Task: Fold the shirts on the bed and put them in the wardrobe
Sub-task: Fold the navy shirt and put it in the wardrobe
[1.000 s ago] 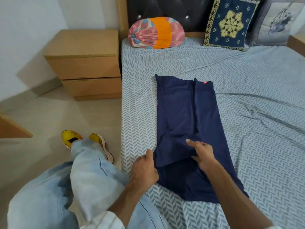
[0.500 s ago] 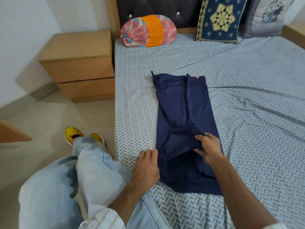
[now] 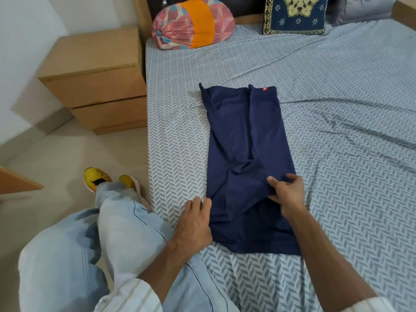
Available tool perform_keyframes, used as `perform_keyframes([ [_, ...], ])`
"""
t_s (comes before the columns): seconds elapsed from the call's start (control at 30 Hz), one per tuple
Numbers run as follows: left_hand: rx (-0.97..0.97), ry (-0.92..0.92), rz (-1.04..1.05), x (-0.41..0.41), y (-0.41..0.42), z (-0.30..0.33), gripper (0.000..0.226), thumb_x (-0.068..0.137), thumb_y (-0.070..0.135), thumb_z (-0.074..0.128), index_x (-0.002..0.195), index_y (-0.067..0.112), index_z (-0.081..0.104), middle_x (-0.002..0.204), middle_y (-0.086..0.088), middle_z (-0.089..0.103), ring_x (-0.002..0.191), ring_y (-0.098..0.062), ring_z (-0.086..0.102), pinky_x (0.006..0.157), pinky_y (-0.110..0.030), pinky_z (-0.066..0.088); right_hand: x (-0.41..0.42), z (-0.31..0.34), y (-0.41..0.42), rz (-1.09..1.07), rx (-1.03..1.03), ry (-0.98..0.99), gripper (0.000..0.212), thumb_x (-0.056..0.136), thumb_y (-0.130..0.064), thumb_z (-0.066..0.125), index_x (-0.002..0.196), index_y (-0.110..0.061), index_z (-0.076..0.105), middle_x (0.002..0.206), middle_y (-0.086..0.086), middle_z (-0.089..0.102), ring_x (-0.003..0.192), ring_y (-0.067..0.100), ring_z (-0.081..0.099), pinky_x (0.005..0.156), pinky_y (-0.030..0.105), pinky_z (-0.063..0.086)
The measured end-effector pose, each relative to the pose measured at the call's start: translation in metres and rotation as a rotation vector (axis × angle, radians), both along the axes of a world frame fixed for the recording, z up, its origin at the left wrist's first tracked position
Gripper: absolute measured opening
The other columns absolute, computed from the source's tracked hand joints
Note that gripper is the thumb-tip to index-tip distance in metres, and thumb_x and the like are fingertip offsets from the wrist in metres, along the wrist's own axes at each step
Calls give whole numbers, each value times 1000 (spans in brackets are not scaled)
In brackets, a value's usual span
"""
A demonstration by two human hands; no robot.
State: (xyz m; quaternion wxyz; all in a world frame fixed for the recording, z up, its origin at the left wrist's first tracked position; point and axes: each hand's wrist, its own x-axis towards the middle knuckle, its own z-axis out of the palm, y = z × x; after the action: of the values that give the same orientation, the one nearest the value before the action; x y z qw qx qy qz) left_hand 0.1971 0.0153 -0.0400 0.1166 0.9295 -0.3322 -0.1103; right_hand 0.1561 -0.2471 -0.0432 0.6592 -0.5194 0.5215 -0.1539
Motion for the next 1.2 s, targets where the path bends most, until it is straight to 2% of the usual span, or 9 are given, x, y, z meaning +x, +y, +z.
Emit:
perform_keyframes([
  [0.13, -27, 131, 68, 0, 1, 3, 52, 75, 2, 53, 119, 21, 35, 103, -4, 48, 91, -24, 51, 67, -35, 45, -5, -4, 8, 128, 34, -81, 89, 75, -1, 82, 140, -30, 29, 120, 0, 52, 100, 19, 63, 70, 38, 54],
  [0.23, 18, 111, 17, -2, -1, 3, 49, 77, -4, 51, 116, 21, 35, 99, -2, 50, 84, -18, 48, 63, -29, 35, -6, -8, 3, 129, -10, -48, 87, 79, 9, 71, 144, -29, 26, 122, 4, 52, 95, 20, 62, 76, 40, 55],
  [0.37, 45, 154, 5, -1, -1, 4, 50, 74, 6, 55, 115, 25, 34, 101, 1, 53, 85, -20, 53, 65, -31, 42, -8, 1, -7, 171, -95, 56, 79, 81, 8, 65, 145, -25, 31, 126, 6, 56, 91, 13, 60, 70, 34, 53],
  [0.43, -4, 200, 53, 3, -3, 4, 45, 71, 19, 55, 113, 27, 38, 101, 4, 52, 88, -19, 52, 72, -34, 47, -10, 10, -6, 297, -292, 212, 78, 81, 1, 66, 148, -20, 31, 122, 6, 58, 89, 14, 59, 71, 26, 49],
  [0.53, -212, 185, 155, 17, -10, 1, 37, 71, 30, 54, 107, 23, 51, 97, 7, 49, 89, -14, 48, 80, -31, 44, 2, 22, 1, 484, -859, 467, 66, 82, -20, 68, 142, -16, 42, 132, 13, 51, 116, 34, 51, 94, 43, 45],
  [0.7, -331, 209, 279, 60, -28, -11, 22, 77, 14, 61, 99, 17, 63, 94, 6, 52, 91, -16, 52, 88, -33, 46, 63, 22, 20, 682, -1331, 351, 33, 88, -43, 58, 112, -22, 66, 111, 0, 64, 108, 27, 55, 92, 46, 39],
  [0.87, -396, 308, 415, 119, -60, 0, 8, 89, 19, 60, 92, 15, 65, 91, 3, 63, 78, -10, 59, 74, -25, 48, 105, -12, 15, 822, -1353, 397, 39, 86, -57, 54, 97, -21, 64, 90, -5, 63, 94, 21, 53, 84, 42, 31],
  [1.07, -419, 348, 581, 239, -139, 4, 19, 88, 39, 62, 92, 21, 64, 88, 4, 67, 87, -17, 64, 78, -28, 48, 113, -49, 9, 744, -1320, 295, 28, 88, -45, 52, 90, -18, 61, 83, -4, 61, 83, 20, 52, 80, 40, 37],
  [1.2, -416, 334, 655, 321, -201, 6, 43, 84, 53, 64, 107, 17, 59, 109, -3, 68, 104, -26, 63, 91, -34, 51, 114, -55, 8, 685, -1307, 225, 25, 86, -41, 53, 84, -18, 61, 75, -6, 57, 75, 18, 48, 76, 37, 35],
])
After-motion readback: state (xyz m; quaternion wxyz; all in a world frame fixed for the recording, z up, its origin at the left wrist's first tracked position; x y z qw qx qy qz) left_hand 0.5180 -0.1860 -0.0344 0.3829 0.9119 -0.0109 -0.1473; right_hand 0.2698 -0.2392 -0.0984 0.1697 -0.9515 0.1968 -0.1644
